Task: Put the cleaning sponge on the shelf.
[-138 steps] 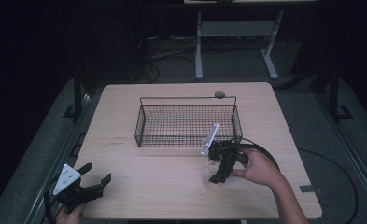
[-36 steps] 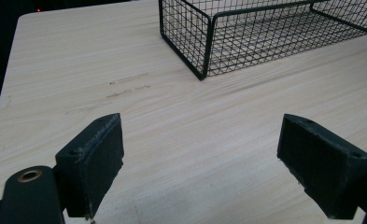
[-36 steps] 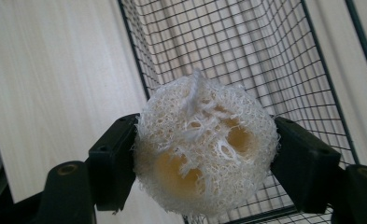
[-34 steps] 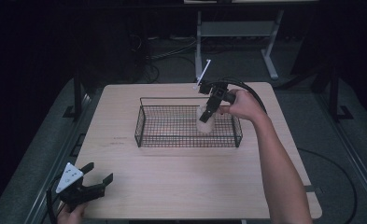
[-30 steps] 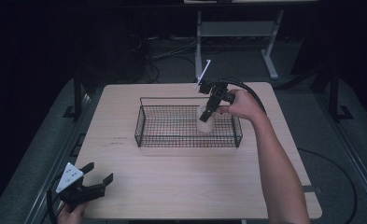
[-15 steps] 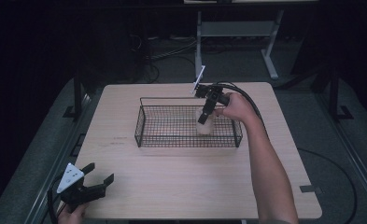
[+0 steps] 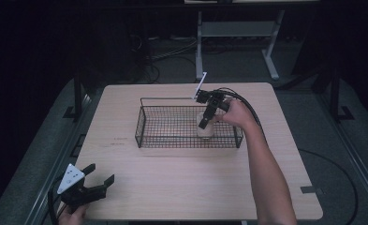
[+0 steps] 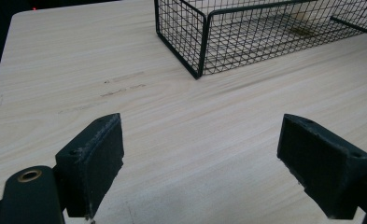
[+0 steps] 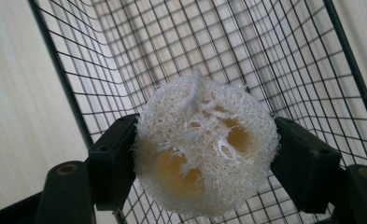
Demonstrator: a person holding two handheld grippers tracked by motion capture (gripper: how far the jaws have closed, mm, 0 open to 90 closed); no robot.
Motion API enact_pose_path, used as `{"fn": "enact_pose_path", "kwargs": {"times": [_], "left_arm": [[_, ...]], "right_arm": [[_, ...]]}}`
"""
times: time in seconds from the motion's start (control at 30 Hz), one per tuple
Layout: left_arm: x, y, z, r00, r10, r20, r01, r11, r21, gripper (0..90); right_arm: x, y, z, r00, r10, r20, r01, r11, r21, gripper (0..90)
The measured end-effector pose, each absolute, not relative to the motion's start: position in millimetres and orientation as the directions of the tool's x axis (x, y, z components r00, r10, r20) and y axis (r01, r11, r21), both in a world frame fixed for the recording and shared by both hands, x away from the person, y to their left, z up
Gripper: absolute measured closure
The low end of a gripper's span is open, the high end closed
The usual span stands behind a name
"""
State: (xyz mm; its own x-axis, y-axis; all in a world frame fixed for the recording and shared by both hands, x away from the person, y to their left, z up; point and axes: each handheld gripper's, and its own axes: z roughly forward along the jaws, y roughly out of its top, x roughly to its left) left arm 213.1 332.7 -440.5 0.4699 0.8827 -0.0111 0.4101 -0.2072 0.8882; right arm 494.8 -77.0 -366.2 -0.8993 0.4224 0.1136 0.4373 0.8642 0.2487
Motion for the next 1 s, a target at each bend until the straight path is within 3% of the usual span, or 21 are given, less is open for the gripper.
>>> {"fn": "enact_pose_path", "kwargs": {"times": [0.43, 1.0], "left_arm": [[214, 332, -440, 0.468, 0.884, -0.012, 0.408, -0.204, 0.89, 13.8], [216, 333, -440, 0.473, 0.881, -0.007, 0.405, -0.211, 0.89, 13.8]], "right_arm": [[494, -72, -380, -0.899, 0.416, 0.135, 0.437, 0.863, 0.253, 27.4], [489, -78, -378, -0.893, 0.432, 0.126, 0.45, 0.853, 0.265, 18.5]]}}
